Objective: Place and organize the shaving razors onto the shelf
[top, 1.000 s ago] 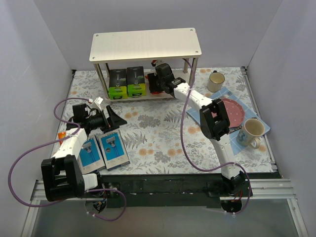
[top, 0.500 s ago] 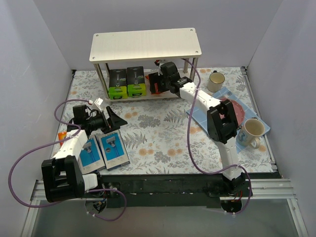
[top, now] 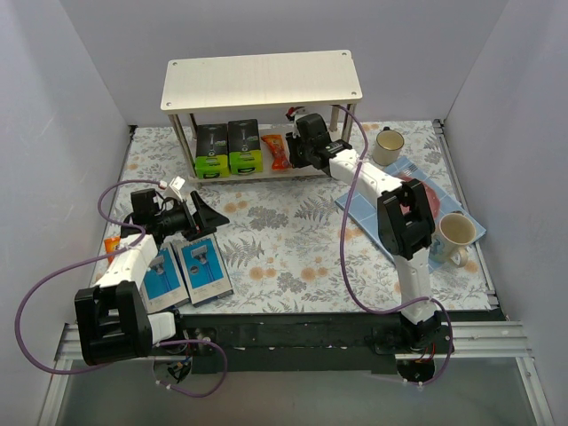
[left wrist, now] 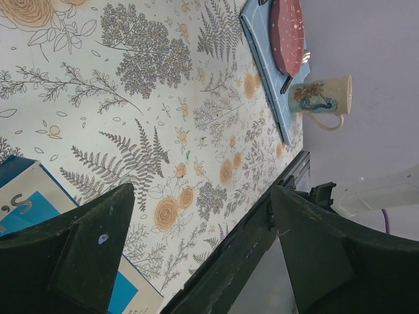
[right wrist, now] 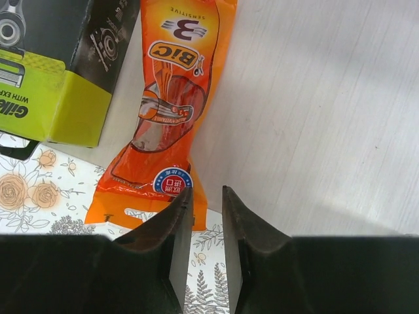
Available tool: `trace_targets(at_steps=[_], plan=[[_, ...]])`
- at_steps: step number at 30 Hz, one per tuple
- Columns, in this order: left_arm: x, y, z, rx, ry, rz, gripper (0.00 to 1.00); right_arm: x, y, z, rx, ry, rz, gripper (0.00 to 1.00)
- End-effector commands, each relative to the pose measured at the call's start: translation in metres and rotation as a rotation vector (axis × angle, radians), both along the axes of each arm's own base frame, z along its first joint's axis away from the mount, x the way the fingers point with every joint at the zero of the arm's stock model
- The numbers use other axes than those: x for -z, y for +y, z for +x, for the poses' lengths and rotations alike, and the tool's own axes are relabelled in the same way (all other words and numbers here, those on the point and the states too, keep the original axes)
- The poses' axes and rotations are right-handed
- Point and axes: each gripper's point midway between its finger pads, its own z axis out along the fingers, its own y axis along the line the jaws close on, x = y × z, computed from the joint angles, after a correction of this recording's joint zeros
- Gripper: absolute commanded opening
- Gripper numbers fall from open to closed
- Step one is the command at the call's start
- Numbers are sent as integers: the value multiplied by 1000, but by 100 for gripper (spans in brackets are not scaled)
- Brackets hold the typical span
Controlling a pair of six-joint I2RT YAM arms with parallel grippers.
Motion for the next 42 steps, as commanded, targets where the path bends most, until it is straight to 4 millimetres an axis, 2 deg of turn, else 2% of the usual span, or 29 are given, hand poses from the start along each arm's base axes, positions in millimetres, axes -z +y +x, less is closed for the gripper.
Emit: trace_targets(at_steps=[1, 6, 14, 20, 25, 26, 28, 29, 30, 32, 33, 34, 35, 36, 37, 38, 42], plan=[[-10, 2, 2, 1, -42, 5, 84, -26, 16, 19, -39, -92, 67, 31], [-10, 4, 4, -3, -41, 11, 84, -13, 31, 24, -76, -70, 87, 31], [-8, 12, 7, -32, -38, 16, 84, -7, 38, 31, -85, -67, 94, 31], [-11, 18, 11, -41, -45, 26, 84, -4, 47, 25, -123, -43, 128, 31], [-8, 27, 16, -52, -45, 97, 84, 1, 61, 18, -175, -7, 180, 31], [-13, 30, 20, -58, -62, 120, 84, 3, 61, 19, -173, -4, 181, 31], [-8, 46, 26, -104, -53, 230, 82, 4, 61, 19, -164, -5, 175, 31], [-8, 58, 32, -153, -54, 300, 82, 0, 60, 19, -160, -11, 173, 31], [-18, 71, 41, -197, -86, 365, 82, -2, 56, 21, -153, -21, 159, 31], [-13, 104, 45, -260, -80, 567, 83, -16, 45, 24, -121, -46, 146, 32], [-27, 117, 52, -290, -105, 635, 84, -23, 38, 26, -109, -64, 134, 34], [-22, 144, 47, -353, -44, 771, 87, -22, 29, 26, -89, -65, 109, 47], [-23, 158, 47, -343, -39, 861, 89, -41, 23, 22, -86, -91, 111, 55], [-23, 171, 43, -347, -15, 941, 90, -46, 16, 20, -87, -97, 100, 60], [-26, 182, 36, -337, 34, 1002, 91, -41, 10, 12, -103, -89, 65, 65], [-16, 202, 28, -344, 123, 1110, 92, -55, 4, 3, -112, -100, 58, 67], [-7, 237, -2, -323, 246, 1215, 93, -52, -16, -40, -150, -47, 35, 71]])
